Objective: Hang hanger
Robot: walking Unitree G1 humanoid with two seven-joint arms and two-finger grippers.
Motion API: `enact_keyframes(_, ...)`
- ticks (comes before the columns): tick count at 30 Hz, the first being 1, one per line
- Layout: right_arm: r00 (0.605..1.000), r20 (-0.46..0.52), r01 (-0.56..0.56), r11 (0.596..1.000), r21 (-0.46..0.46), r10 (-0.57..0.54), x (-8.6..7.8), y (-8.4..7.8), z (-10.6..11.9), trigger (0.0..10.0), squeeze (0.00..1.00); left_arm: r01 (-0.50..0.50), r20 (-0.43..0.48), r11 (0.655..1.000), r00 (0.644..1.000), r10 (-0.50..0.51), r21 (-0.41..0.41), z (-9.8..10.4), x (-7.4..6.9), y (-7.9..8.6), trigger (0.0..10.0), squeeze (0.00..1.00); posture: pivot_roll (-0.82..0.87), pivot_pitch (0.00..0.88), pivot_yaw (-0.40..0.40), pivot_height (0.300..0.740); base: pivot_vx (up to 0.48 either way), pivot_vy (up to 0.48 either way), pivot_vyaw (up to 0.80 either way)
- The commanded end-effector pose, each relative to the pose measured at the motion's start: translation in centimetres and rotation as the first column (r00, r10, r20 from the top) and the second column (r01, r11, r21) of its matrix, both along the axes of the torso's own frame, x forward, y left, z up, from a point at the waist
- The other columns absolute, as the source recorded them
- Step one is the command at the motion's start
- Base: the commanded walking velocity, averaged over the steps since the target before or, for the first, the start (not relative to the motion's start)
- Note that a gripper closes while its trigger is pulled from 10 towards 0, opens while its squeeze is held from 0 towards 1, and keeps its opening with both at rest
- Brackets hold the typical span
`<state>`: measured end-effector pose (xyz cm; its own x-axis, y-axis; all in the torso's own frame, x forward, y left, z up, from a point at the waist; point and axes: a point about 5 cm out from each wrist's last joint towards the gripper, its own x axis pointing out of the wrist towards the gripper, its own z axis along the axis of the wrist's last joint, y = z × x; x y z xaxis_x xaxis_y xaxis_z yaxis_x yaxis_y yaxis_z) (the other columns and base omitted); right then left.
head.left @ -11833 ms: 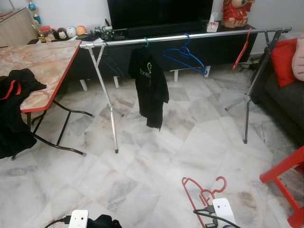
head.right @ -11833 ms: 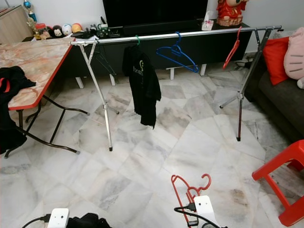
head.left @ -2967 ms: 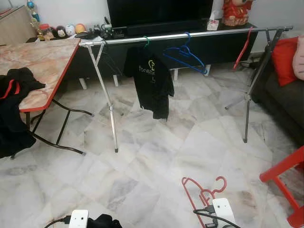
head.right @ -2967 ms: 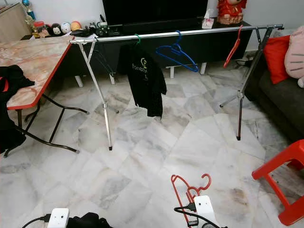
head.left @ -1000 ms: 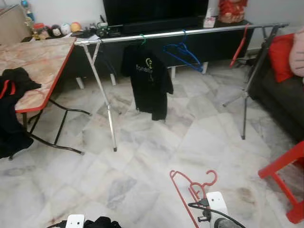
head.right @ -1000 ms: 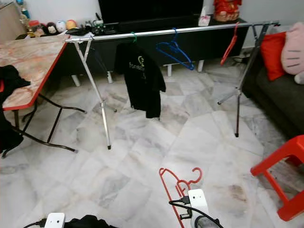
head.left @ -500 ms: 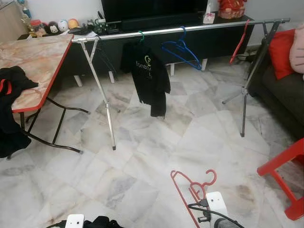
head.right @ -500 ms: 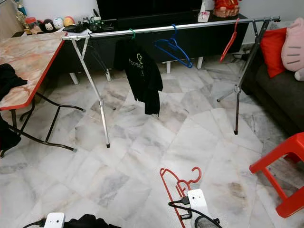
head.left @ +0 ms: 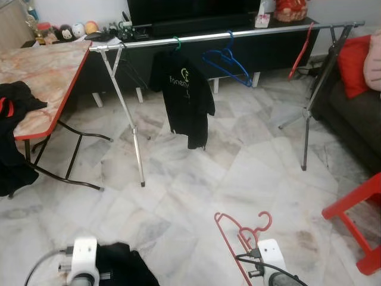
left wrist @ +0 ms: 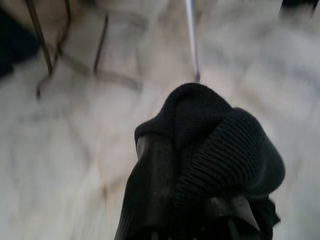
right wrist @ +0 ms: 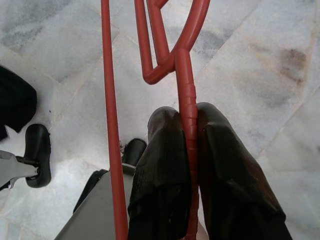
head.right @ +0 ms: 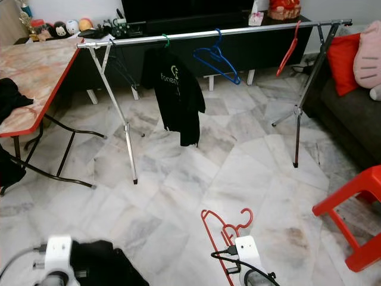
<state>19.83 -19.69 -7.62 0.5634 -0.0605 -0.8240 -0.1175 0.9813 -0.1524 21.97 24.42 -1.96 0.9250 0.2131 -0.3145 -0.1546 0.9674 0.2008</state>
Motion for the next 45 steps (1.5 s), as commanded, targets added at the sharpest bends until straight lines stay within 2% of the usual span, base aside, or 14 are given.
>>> enact_keyframes(1,1.000,0.004,-0.005,1.000,-0.006,0.005,0.1,0.2,0.0,10.0,0.00,0.013,0.084,0.999,0.996,-0.016,0.029,1.1,0.3,-0.1,10.0,0.00,-0.08,0.035,0.067,0.740,0.000,0.000,0.00)
enact_keyframes(6,1.000,0.005,-0.002,1.000,-0.002,0.002,0.0,0.2,0.0,10.0,0.00,0.040,0.178,0.997,0.983,-0.050,0.059,2.4,0.5,-1.1,10.0,0.00,-0.09,0.025,0.068,0.740,0.000,0.132,0.00)
enact_keyframes(7,1.000,0.006,-0.001,1.000,-0.005,0.001,0.0,0.1,0.0,10.0,0.00,0.043,0.221,0.997,0.974,-0.057,0.066,3.1,0.6,-1.6,10.0,0.00,-0.09,0.018,0.067,0.740,0.000,0.379,0.00)
enact_keyframes(10,1.000,0.015,0.020,1.000,-0.007,-0.020,0.0,0.0,0.0,10.0,0.00,0.050,0.263,0.996,0.962,-0.069,0.077,3.8,0.7,-2.2,10.0,0.00,-0.08,0.012,0.063,0.740,0.000,0.416,0.00)
enact_keyframes(11,0.999,0.022,0.041,0.999,-0.005,-0.041,0.1,-0.1,0.1,10.0,0.00,0.051,0.301,0.995,0.951,-0.073,0.081,4.7,0.9,-2.6,10.0,0.00,-0.08,0.004,0.060,0.740,0.000,0.480,0.00)
enact_keyframes(14,0.999,0.026,0.042,0.999,-0.003,-0.042,0.2,-0.2,0.1,10.0,0.00,0.062,0.324,0.995,0.942,-0.083,0.074,5.4,1.2,-3.1,10.0,0.00,-0.08,0.000,0.057,0.740,0.000,0.480,0.00)
enact_keyframes(25,0.998,0.039,0.053,0.998,0.013,-0.054,0.3,-0.1,0.2,10.0,0.00,0.082,0.335,0.994,0.937,-0.103,0.076,6.2,1.7,-3.8,10.0,0.00,-0.08,0.000,0.059,0.740,0.000,0.480,0.00)
enact_keyframes(35,0.998,0.031,0.052,0.998,0.029,-0.053,0.2,0.7,0.0,10.0,0.00,0.098,0.326,0.992,0.938,-0.117,0.073,6.8,2.0,-4.1,10.0,0.00,-0.08,0.000,0.067,0.740,0.000,0.480,0.00)
enact_keyframes(37,0.999,0.030,0.045,0.998,0.037,-0.046,0.3,1.8,-0.1,10.0,0.00,0.101,0.325,0.992,0.938,-0.119,0.071,6.9,2.1,-4.1,10.0,0.00,-0.08,0.000,0.068,0.740,0.000,0.480,0.00)
enact_keyframes(45,0.999,0.034,0.028,0.998,0.052,-0.030,0.7,3.7,0.0,10.0,0.00,0.104,0.322,0.992,0.939,-0.122,0.073,7.1,2.2,-4.1,10.0,0.00,-0.07,0.000,0.066,0.740,0.000,0.480,0.00)
